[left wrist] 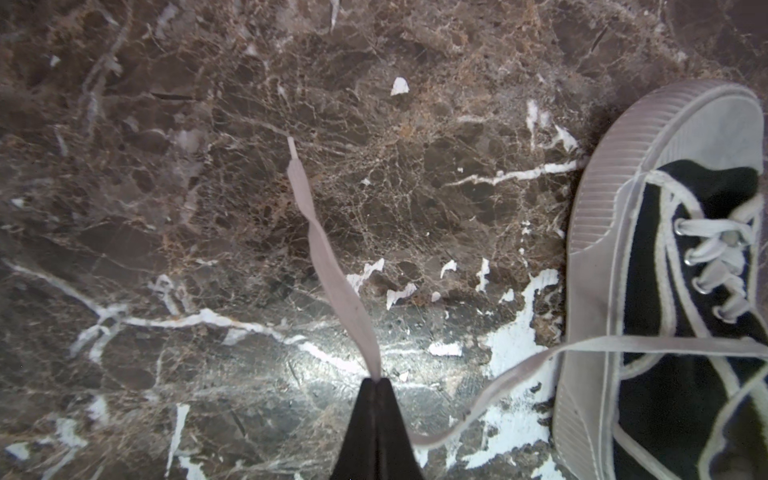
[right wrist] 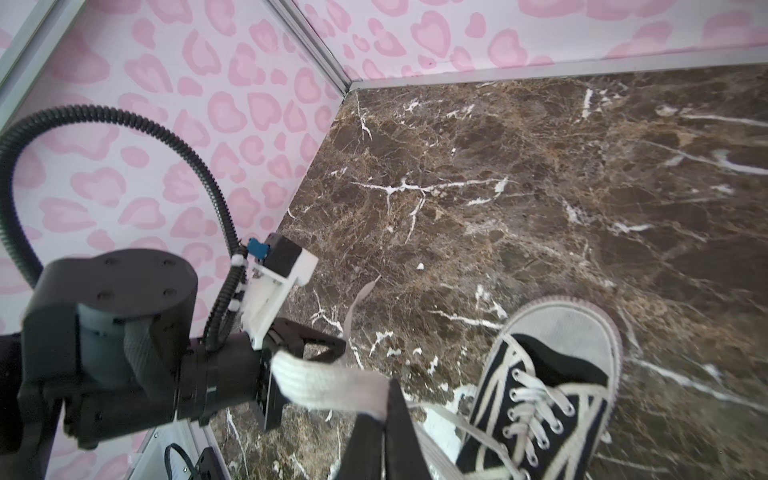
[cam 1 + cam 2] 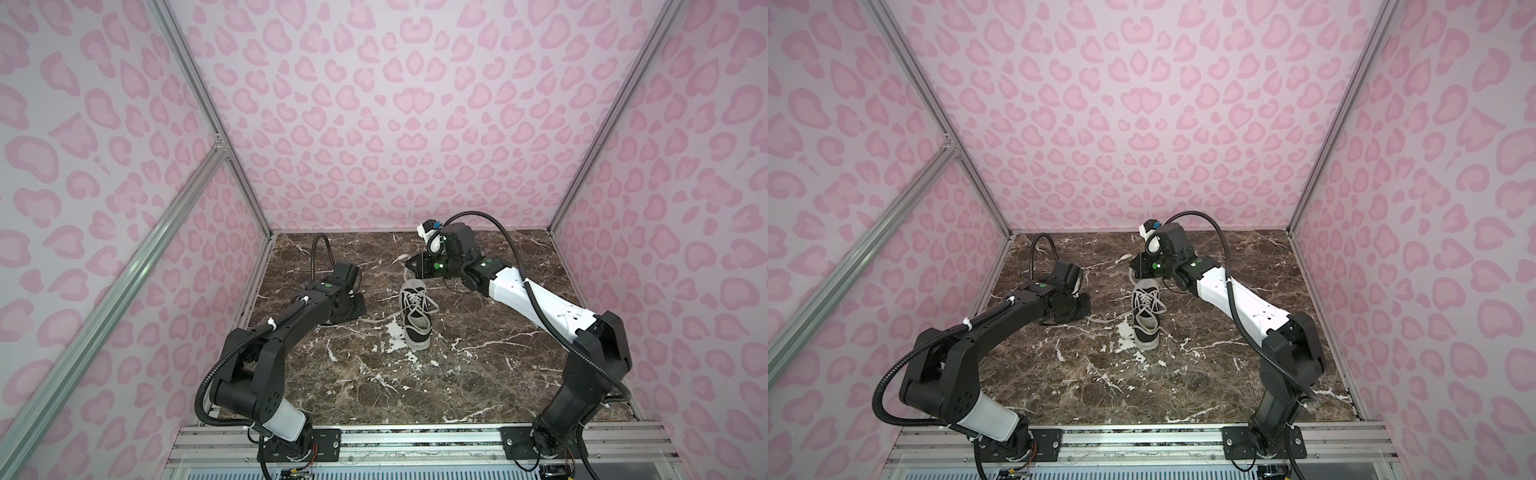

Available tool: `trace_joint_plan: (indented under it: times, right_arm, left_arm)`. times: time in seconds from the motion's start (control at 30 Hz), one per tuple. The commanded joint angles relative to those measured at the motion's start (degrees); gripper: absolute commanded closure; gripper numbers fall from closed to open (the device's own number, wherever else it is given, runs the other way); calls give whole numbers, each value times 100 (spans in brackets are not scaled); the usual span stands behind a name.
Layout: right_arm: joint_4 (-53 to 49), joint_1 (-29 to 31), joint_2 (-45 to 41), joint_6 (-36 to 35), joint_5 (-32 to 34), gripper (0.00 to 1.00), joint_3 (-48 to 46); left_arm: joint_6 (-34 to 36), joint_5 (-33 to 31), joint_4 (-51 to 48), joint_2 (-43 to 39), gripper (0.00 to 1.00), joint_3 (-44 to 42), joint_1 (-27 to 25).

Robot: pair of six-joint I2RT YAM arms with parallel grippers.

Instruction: Tie the shoes

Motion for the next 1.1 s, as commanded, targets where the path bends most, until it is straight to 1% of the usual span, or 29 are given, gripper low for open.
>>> trace_joint_plan:
  times: [0.0,0.17,0.3,0.63,0.73,0.83,0.87,1.0,1.07]
  right_arm:
    - [202,60,388,0,-169,94,336]
    - [271,159,1133,105,-441,94,873]
    - [245,323,1594,196,-500,94,1330]
    - [354,553,2167,381,-535,93,1530]
    - [182,563,2356,393,-549,85,1697]
    - [-151,590,2481,353,-445,66,1918]
    - [-264,592,2492,333,-397,61,1978]
    - [-545,530,2365,244,-110,48,2018]
    - [-625,463,2261,222,-57,44,1983]
  left_arm:
    - [-128,34,188,-53,96,-136,-28]
    - [-197,22,260,-119,96,-272,-60]
    - [-256,-33,246,-224,96,-378,-67]
    - [-305,-29,268,-344,96,-538,-89]
    - [-329,-37,281,-369,96,-565,-94]
    - [-345,-40,294,-383,96,-595,-93]
    - [-356,-44,302,-399,96,-620,-93]
    - [-384,-71,338,-427,96,-696,-106]
    - [-402,-79,345,-435,96,-722,-103]
